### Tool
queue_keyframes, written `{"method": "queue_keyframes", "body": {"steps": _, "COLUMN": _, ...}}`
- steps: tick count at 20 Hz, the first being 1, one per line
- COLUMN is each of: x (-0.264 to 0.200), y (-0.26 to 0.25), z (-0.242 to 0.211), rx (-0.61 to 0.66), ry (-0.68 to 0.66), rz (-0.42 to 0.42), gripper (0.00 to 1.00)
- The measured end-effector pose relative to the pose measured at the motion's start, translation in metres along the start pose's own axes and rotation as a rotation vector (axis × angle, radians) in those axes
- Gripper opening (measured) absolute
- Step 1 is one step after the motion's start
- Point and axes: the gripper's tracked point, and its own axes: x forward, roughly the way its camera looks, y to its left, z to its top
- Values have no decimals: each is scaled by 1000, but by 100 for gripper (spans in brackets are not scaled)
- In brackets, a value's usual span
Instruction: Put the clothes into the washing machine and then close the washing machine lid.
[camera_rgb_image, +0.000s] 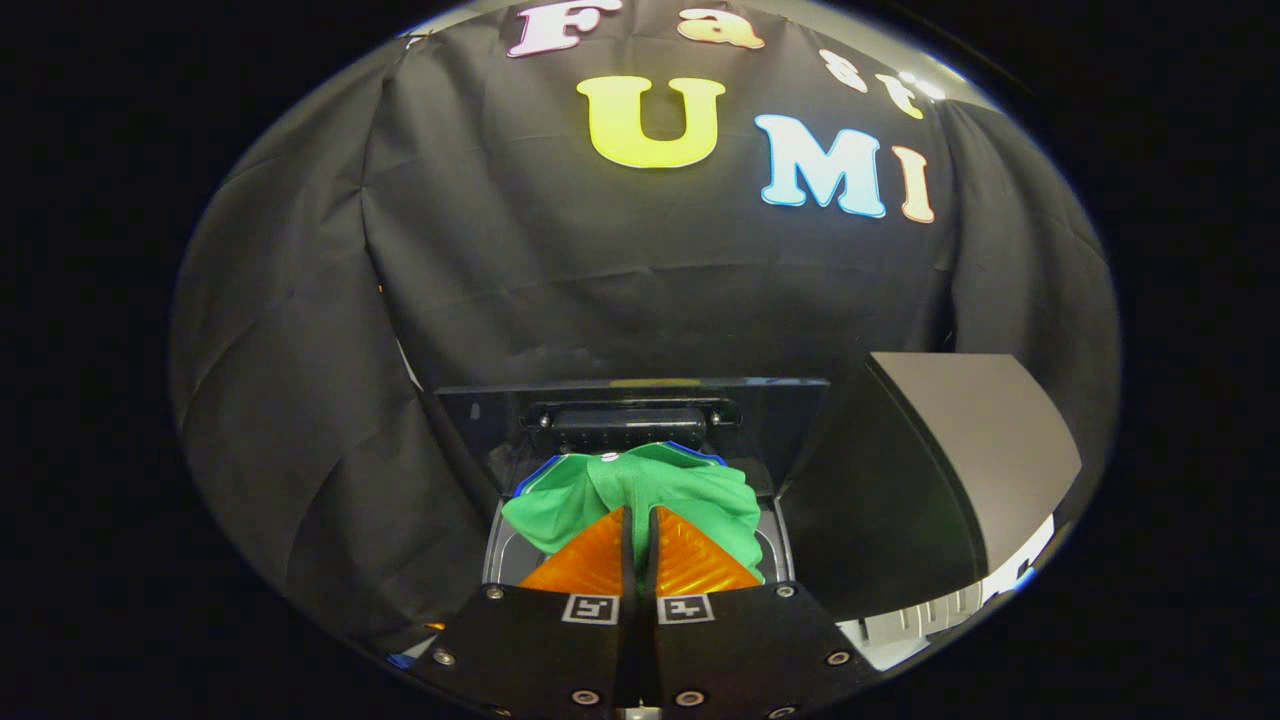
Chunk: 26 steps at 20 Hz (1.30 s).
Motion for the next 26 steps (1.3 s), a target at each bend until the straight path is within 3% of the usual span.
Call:
{"method": "queue_keyframes", "body": {"steps": 14, "x": 84, "y": 11, "z": -91, "rx": 34, "ry": 235, "rz": 3, "gripper": 0}}
{"method": "queue_keyframes", "body": {"steps": 26, "x": 118, "y": 5, "z": -157, "rx": 25, "ry": 451, "rz": -8, "gripper": 0}}
